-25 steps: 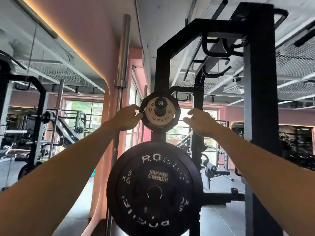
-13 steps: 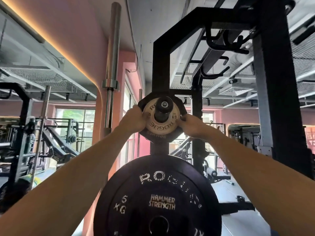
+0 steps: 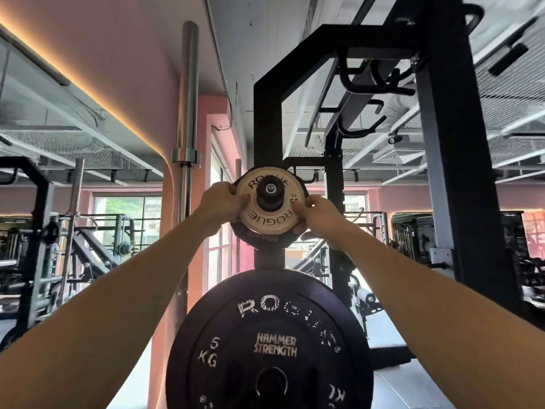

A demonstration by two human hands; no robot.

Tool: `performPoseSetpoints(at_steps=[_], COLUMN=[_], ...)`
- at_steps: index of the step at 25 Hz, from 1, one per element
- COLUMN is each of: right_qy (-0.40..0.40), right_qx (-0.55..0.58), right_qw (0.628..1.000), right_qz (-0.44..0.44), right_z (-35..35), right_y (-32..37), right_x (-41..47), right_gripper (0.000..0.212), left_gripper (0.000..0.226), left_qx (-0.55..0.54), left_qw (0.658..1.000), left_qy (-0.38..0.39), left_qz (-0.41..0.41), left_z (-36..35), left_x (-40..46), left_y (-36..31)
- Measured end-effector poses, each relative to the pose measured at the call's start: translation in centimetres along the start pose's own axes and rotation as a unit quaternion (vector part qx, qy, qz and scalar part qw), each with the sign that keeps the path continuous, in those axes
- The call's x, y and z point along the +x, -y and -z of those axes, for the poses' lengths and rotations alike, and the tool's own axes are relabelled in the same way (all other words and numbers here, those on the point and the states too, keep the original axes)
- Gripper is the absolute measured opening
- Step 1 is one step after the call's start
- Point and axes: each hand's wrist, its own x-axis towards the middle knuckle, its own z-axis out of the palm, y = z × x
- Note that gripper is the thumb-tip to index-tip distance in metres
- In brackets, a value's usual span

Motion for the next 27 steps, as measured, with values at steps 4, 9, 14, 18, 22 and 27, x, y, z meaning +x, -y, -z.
performPoseSetpoints(at_steps=[4,9,14,18,22,27], right_qy=[0.026,0.078,0.115,0.123,0.142,0.167], right_qx=[0.037,0.044,0.065,0.086,0.084,0.075], right_qw=[0.999,0.995,0.991,0.988,0.986,0.983], right_qz=[0.022,0.034,0.021,0.023,0.02,0.02], right_z=[1.3,3.9,7.7,10.7,13.7,18.8], right_y=[2.2,4.6,5.4,6.5,7.6,9.3], right_x=[-3.5,-8.7,-15.1,-20.1,-24.8,-30.4], right_gripper=[0.019,0.012,0.01,0.013,0.016,0.025], left_gripper=[0.012,0.012,0.017,0.014,0.022,0.023], left_qx=[0.015,0.042,0.067,0.083,0.1,0.084], left_qw=[0.999,0.998,0.994,0.991,0.99,0.992], left_qy=[-0.029,-0.05,-0.083,-0.102,-0.09,-0.072], left_qz=[-0.004,0.002,0.028,0.034,0.042,0.055], left_z=[1.7,3.3,2.8,2.7,2.8,2.2], left_x=[-3.7,-10.3,-18.2,-23.6,-28.6,-35.2], left_y=[-3.1,-7.0,-11.1,-14.8,-18.8,-23.8])
